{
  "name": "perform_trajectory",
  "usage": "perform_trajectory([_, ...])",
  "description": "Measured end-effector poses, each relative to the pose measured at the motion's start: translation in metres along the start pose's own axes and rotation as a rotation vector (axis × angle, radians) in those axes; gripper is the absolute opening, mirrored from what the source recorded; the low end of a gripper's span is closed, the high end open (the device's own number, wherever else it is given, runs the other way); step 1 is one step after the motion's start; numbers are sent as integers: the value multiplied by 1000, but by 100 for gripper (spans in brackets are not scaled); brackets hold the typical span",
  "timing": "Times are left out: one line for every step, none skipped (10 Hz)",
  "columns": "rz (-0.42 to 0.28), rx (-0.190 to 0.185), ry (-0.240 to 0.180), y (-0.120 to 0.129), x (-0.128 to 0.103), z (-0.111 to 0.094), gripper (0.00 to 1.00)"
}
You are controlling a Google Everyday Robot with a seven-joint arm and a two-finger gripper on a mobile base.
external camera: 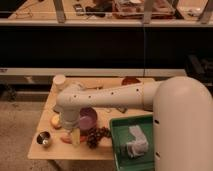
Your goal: Place pepper in plastic cup
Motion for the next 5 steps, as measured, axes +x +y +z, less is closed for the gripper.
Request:
perform_trajectory([2, 6, 4, -5, -6, 4, 80])
perform_trajectory([2, 16, 7, -13, -17, 13, 80])
perform_trajectory([7, 29, 9, -17, -19, 22, 80])
perform_trajectory([14, 39, 7, -20, -18, 31, 80])
perform_trajectory([21, 46, 6, -26, -16, 45, 80])
